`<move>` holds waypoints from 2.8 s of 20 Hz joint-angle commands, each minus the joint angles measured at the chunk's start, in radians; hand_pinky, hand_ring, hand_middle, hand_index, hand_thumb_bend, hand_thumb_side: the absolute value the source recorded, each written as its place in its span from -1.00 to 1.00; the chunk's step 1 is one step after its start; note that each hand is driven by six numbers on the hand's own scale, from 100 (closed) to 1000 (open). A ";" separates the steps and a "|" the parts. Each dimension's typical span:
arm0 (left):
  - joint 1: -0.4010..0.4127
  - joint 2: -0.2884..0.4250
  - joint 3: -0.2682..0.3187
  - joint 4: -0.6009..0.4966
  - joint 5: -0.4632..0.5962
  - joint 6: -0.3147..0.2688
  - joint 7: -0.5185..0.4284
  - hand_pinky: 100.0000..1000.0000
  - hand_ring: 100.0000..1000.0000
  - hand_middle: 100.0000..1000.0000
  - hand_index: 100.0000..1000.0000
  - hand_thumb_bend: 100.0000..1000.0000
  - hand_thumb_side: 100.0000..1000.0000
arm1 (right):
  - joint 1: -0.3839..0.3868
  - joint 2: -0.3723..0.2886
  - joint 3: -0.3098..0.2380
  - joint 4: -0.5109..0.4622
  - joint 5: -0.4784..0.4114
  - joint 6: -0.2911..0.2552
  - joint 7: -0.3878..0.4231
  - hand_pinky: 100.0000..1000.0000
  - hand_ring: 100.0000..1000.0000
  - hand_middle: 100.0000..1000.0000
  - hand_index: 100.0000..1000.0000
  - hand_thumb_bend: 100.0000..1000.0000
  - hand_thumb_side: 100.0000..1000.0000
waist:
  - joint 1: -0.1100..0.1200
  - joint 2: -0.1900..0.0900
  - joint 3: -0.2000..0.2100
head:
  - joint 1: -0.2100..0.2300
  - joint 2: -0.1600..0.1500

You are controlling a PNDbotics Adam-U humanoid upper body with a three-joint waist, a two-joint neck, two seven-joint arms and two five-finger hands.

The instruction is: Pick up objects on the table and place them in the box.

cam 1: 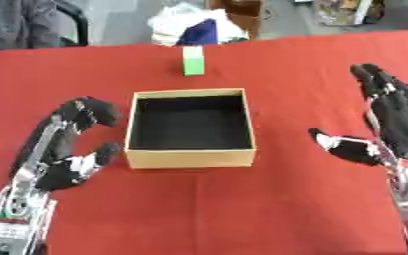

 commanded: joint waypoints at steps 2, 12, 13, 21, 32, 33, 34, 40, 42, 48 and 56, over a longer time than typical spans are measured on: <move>-0.007 0.007 0.001 -0.010 -0.003 0.001 -0.001 0.27 0.28 0.07 0.35 0.29 -0.07 | -0.012 -0.016 -0.001 -0.013 0.007 0.005 0.002 0.54 0.72 0.84 1.00 0.12 -0.10 | -0.001 -0.010 0.001 | -0.003 -0.008; -0.006 0.006 0.002 -0.010 -0.003 0.001 0.000 0.27 0.29 0.08 0.35 0.28 -0.08 | -0.011 -0.015 -0.002 -0.014 0.001 0.005 0.002 0.53 0.72 0.84 1.00 0.16 -0.11 | -0.002 -0.011 0.001 | -0.002 -0.010; -0.006 0.006 0.002 -0.010 -0.003 0.001 0.000 0.27 0.29 0.08 0.35 0.29 -0.08 | -0.010 -0.015 -0.001 -0.014 0.000 0.005 0.003 0.53 0.72 0.84 1.00 0.17 -0.12 | -0.002 -0.010 0.001 | -0.002 -0.010; -0.006 0.006 0.002 -0.011 -0.003 0.001 0.000 0.27 0.29 0.08 0.35 0.28 -0.07 | -0.010 -0.015 -0.003 -0.014 -0.009 0.003 0.002 0.53 0.72 0.83 1.00 0.17 -0.12 | -0.002 -0.010 0.001 | -0.003 -0.009; -0.006 0.006 0.002 -0.011 -0.003 0.001 0.000 0.27 0.29 0.08 0.35 0.28 -0.07 | -0.009 -0.014 -0.004 -0.015 -0.016 0.005 -0.004 0.52 0.72 0.83 1.00 0.12 -0.11 | 0.000 -0.009 0.000 | -0.003 -0.010; -0.006 0.006 0.002 -0.011 -0.003 0.001 0.000 0.27 0.29 0.08 0.35 0.28 -0.07 | -0.009 -0.015 -0.004 -0.015 -0.017 0.005 -0.004 0.53 0.72 0.83 1.00 0.12 -0.11 | 0.000 -0.009 0.000 | -0.003 -0.010; -0.006 0.006 0.002 -0.011 -0.003 0.001 0.000 0.27 0.29 0.08 0.35 0.28 -0.07 | -0.009 -0.015 -0.004 -0.015 -0.018 0.005 -0.005 0.53 0.72 0.83 1.00 0.12 -0.11 | 0.000 -0.009 0.000 | -0.003 -0.009; -0.007 0.007 0.002 -0.011 -0.003 0.001 -0.001 0.27 0.29 0.08 0.35 0.28 -0.07 | -0.010 -0.015 -0.003 -0.015 -0.020 0.005 -0.006 0.53 0.72 0.83 1.00 0.12 -0.12 | 0.000 -0.011 0.001 | -0.004 -0.010; -0.007 0.007 0.002 -0.011 -0.002 0.001 -0.001 0.27 0.29 0.08 0.35 0.28 -0.07 | -0.010 -0.015 -0.003 -0.015 -0.020 0.004 -0.007 0.53 0.72 0.83 1.00 0.10 -0.12 | 0.000 -0.011 0.001 | -0.004 -0.011; -0.007 0.008 0.001 -0.011 -0.002 0.000 -0.002 0.27 0.29 0.08 0.35 0.28 -0.07 | -0.010 -0.016 -0.003 -0.015 -0.021 0.004 -0.007 0.52 0.72 0.83 1.00 0.10 -0.12 | -0.001 -0.012 0.002 | -0.004 -0.009; -0.008 0.008 0.001 -0.011 -0.002 0.000 -0.002 0.27 0.29 0.08 0.35 0.28 -0.08 | -0.010 -0.016 -0.003 -0.014 -0.023 0.005 -0.011 0.52 0.72 0.83 1.00 0.08 -0.12 | 0.000 -0.012 0.002 | -0.004 -0.010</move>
